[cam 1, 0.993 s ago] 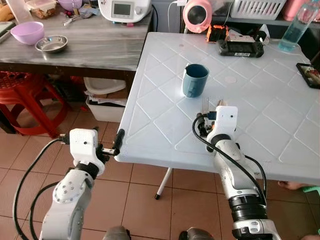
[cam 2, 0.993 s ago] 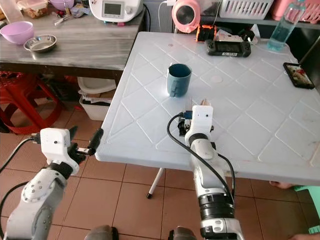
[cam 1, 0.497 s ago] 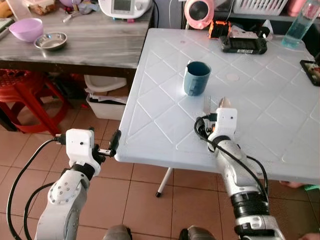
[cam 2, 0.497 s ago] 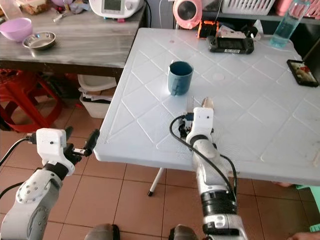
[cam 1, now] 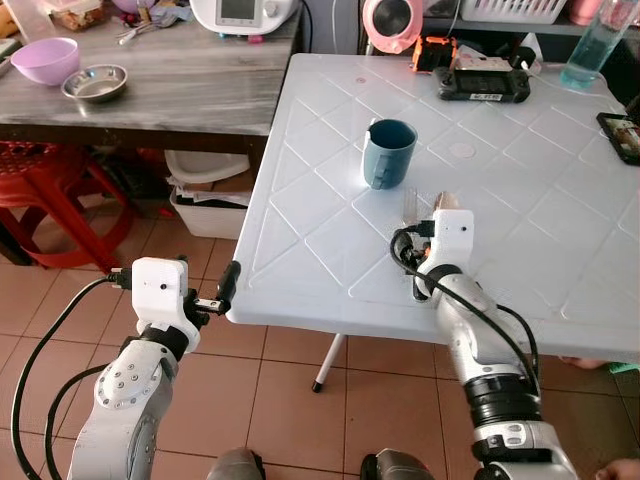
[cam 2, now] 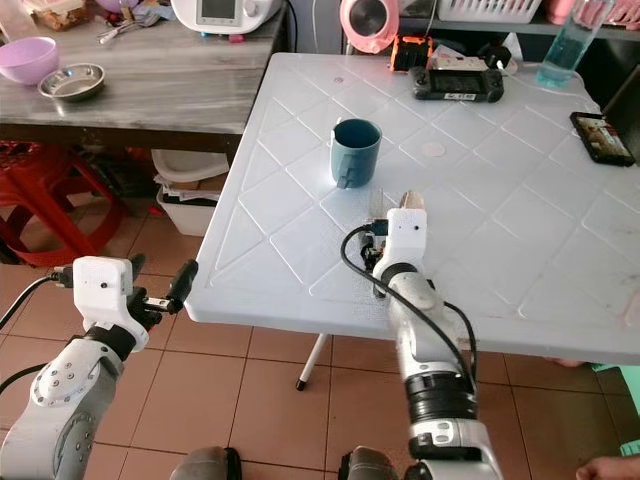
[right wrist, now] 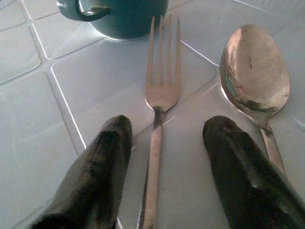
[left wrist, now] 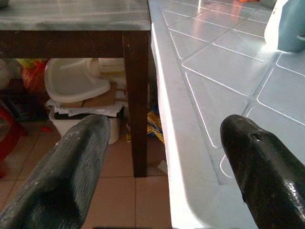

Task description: Setting the table

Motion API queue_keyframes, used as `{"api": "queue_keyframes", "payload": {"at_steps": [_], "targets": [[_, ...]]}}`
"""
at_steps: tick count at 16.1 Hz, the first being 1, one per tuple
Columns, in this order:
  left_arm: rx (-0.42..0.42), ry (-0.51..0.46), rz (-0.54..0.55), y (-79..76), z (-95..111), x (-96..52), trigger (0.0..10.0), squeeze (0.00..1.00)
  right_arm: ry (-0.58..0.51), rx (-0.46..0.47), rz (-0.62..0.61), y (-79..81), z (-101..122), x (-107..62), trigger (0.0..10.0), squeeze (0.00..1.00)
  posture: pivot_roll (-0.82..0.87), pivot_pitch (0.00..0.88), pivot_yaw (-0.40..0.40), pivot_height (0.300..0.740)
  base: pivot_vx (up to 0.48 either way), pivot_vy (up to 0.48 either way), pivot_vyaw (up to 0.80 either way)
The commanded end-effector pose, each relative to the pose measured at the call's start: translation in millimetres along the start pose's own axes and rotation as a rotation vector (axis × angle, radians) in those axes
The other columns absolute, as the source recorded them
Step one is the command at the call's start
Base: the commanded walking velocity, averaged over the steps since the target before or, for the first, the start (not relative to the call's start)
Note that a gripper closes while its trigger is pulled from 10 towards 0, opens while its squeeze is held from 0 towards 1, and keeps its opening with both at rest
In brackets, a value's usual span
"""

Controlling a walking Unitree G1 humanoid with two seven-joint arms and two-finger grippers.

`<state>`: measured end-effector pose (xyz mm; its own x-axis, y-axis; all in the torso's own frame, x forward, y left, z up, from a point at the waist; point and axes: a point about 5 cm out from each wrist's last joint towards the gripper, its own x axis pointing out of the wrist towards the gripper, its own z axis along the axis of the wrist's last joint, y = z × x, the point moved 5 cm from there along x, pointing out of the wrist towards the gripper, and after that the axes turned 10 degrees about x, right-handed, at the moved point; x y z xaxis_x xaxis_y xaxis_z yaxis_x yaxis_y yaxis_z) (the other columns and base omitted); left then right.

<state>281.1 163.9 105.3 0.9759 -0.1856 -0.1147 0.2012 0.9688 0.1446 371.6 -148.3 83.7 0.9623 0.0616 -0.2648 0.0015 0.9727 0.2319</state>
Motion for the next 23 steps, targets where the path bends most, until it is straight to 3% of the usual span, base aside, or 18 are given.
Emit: {"api": "queue_keyframes", "payload": {"at_steps": [1, 6, 14, 18, 23], "targets": [[0.014, 0.005, 0.006, 1.8, 1, -0.7, 10.0, 0.0, 0.073, 0.024, 0.015, 0.0, -15, 1.0, 0.0, 0.0, 0.08, 0.114, 0.032, 0.74, 0.0, 0.0, 0.0], [-0.009, 0.005, 0.008, 0.8, 4, 3.8, 10.0, 0.0, 0.122, 0.038, 0.079, 0.3, -17, 3.2, 0.0, 0.0, 0.08, 0.111, 0.029, 0.74, 0.0, 0.0, 0.0], [-0.011, 0.017, 0.007, 0.3, 1, 3.0, 10.0, 0.0, 0.16, 0.092, 0.073, -3.9, -25, 3.6, 0.0, 0.0, 0.07, 0.107, 0.031, 0.74, 0.0, 0.0, 0.0], [-0.008, 0.022, 0.006, 0.3, -1, 4.3, 10.0, 0.0, 0.149, 0.108, 0.07, -4.0, -22, 4.6, 0.0, 0.0, 0.07, 0.097, 0.032, 0.74, 0.0, 0.0, 0.0], [-0.052, 0.015, 0.042, 1.0, -5, 12.6, 10.0, 0.0, 0.056, 0.15, 0.044, -0.4, -7, 2.8, 0.0, 0.0, 0.05, 0.048, 0.018, 0.74, 0.0, 0.0, 0.0]]}}
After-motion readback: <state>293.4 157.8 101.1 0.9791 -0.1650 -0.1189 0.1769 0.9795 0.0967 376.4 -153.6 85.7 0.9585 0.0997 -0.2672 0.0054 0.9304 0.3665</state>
